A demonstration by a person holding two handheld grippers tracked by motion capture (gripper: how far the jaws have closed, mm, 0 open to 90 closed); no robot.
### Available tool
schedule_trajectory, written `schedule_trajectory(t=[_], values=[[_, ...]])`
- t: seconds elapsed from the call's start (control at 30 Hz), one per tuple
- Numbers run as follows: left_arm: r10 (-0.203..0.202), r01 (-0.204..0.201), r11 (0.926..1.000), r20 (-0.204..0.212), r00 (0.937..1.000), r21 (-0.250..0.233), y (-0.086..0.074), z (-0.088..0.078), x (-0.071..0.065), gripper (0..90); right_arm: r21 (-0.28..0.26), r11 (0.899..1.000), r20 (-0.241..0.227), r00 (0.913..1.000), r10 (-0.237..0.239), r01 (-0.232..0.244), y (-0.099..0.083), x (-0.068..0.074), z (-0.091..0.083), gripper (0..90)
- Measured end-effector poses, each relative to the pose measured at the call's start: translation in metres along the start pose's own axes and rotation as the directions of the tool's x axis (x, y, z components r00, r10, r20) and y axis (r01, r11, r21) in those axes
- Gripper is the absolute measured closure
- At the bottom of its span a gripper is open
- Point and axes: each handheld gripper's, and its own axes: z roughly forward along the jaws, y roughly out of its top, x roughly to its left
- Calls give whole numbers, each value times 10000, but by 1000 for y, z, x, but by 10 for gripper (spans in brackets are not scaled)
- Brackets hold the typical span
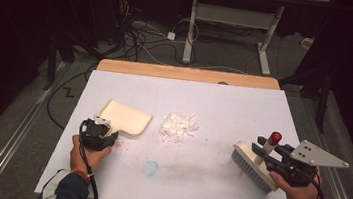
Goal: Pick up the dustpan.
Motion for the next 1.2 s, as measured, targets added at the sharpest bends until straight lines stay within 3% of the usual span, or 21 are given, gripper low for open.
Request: schedule_trajectory(t=[0.3, 0.47, 0.7, 0.73, 1.0, 1.07, 1.1, 1.2], values=[[528, -528, 9986, -4, 9986, 6, 10, -6, 6, 637, -6, 9999, 79, 9999, 126, -126, -1, -4, -1, 696], [821, -819, 9963, 47, 9966, -278, 8, -26, 10, 637, -79, 9997, 252, 9994, 243, -241, 0, -9, -2, 696], [1168, -1163, 9928, 155, 9930, -286, 3, -38, 13, 637, -369, 9991, 467, 9986, 239, -222, -2, -11, -3, 696], [1413, -1406, 9896, 228, 9897, -299, 2, -42, 11, 637, -391, 9989, 480, 9985, 264, -246, -2, -11, -3, 696], [1954, -1952, 9807, 613, 9788, -91, -1, -51, 5, 637, -175, 9994, 496, 9983, 315, -307, -4, -12, 1, 696], [2260, -2272, 9738, 802, 9708, 51, -3, -53, 0, 637, -187, 9991, 539, 9977, 403, -393, -5, -13, 1, 696], [2260, -2272, 9738, 802, 9708, 51, -3, -53, 0, 637, -187, 9991, 539, 9977, 403, -393, -5, -13, 1, 696], [2657, -2703, 9623, 1059, 9582, 306, -7, -55, -8, 637, -130, 9986, 574, 9970, 512, -505, -7, -16, 1, 696]])
